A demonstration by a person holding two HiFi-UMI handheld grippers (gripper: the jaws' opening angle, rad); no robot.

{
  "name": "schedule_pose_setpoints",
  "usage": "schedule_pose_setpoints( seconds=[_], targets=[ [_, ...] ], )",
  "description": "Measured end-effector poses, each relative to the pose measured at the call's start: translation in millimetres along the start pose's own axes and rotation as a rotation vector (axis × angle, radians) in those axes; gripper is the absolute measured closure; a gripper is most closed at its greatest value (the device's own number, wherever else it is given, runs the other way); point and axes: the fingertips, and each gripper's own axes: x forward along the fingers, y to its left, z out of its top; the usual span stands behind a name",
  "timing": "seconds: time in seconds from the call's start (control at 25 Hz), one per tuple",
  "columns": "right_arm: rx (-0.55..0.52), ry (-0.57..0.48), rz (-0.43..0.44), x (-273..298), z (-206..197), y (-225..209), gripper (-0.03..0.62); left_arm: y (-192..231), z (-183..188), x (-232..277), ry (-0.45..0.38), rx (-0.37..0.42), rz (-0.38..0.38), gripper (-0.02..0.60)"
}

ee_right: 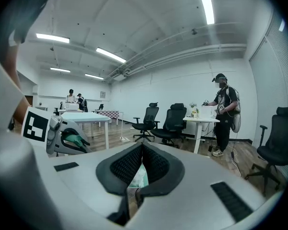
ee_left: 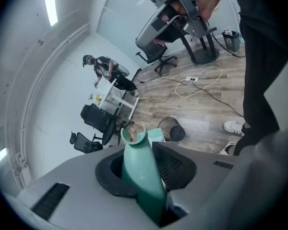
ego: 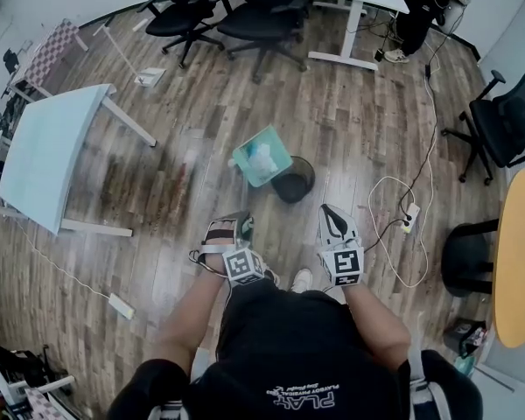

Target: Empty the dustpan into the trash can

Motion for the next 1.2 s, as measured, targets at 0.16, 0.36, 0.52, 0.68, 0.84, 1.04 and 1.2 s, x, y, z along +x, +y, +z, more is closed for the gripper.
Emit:
schedule_pose_setpoints(
  seconds=[0.16,0.36,0.52,0.68,0.84,1.04,1.2],
  targets=[
    [-0.018,-0.006,0.016,-6,-4,0,0.571,-12,7,-1,-0.005,0.093,-0.004,0.477],
    [-0.011,0.02,0.04,-15,-14,7,0.571,-24,22,-3,-0.023,0.275,-0.028,0.479],
    [-0.015,0.02,0.039,-21,-19,3,0.571,-38,26,-2,0.003,0.376,-0.085,0.483],
    [-0.01,0.008,0.044,-26,-19,2,0.571,-61,23,2,0.027,0.414,-0.135,0.485],
    [-0.003,0.005,0.044,-30,-20,0,0.571,-72,30,3,0.028,0.51,-0.15,0.485],
    [0.003,0.009,0.032,-34,-24,-4,0.571,-93,42,1,0.0,0.611,-0.183,0.485],
    [0.005,-0.002,0.023,-35,-21,-7,0.571,-106,46,3,-0.012,0.648,-0.195,0.483]
  ],
)
